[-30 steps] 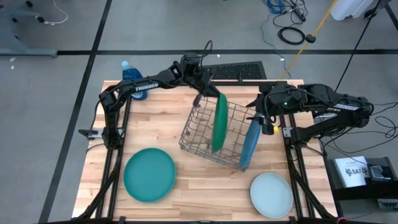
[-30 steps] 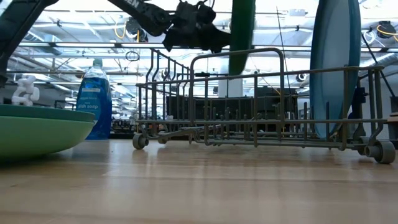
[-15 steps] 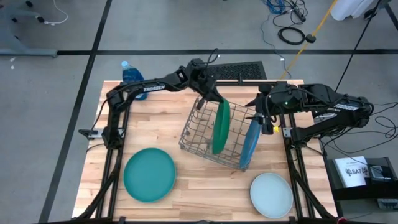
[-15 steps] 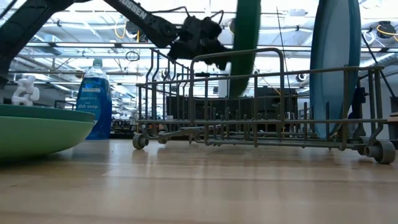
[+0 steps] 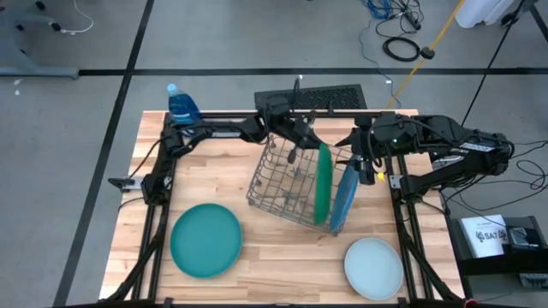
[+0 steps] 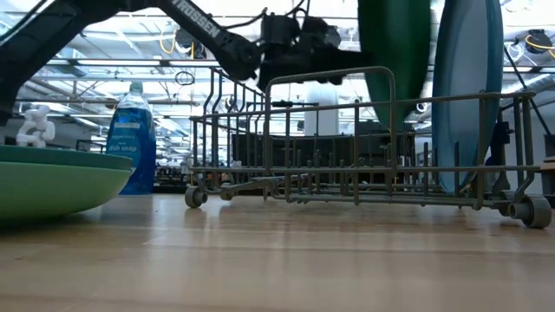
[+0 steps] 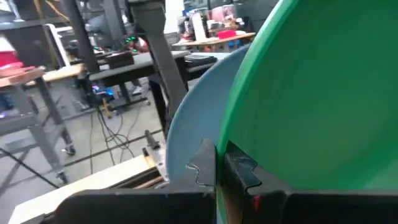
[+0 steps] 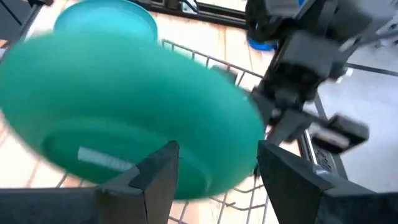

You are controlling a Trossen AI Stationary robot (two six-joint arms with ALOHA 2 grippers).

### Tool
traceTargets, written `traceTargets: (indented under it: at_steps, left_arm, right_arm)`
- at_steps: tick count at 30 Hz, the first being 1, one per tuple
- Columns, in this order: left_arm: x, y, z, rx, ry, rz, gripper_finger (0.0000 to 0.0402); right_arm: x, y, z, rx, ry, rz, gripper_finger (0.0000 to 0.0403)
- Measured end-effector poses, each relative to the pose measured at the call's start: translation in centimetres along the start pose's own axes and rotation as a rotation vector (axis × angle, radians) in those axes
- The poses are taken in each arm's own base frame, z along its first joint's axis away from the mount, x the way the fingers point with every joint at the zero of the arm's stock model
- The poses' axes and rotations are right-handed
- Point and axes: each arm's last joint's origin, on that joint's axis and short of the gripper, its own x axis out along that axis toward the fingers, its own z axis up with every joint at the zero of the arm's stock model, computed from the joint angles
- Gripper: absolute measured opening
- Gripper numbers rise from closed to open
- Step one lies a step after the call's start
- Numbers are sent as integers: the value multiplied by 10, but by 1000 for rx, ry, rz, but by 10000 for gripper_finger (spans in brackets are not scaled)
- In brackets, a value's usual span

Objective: Sort dishes
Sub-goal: Put the dark green plate into the dish rack

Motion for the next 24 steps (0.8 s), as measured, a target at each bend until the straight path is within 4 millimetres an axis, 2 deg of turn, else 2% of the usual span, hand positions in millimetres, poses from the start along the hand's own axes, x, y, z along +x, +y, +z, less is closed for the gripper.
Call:
traceTargets:
  at_steps: [5,13,16,19,24]
  left_arm:
    - [9,2,-11,30,-18,161,0]
    - [3,9,-7,50,-51,221,0]
    - [-1,11,1,73,-51,265,0]
    - [-9,14,18,114,-36,296,0]
    - [-19,9,42,169,117,364,0]
  right_arm:
    - [0,0,1,20,-8,1,210]
    - [0,0,0,31,-5,0,210]
    - [0,0,0,30,-4,-2,210]
    - [0,0,0,30,-5,2,210]
    - [0,0,-1,25,5,1,210]
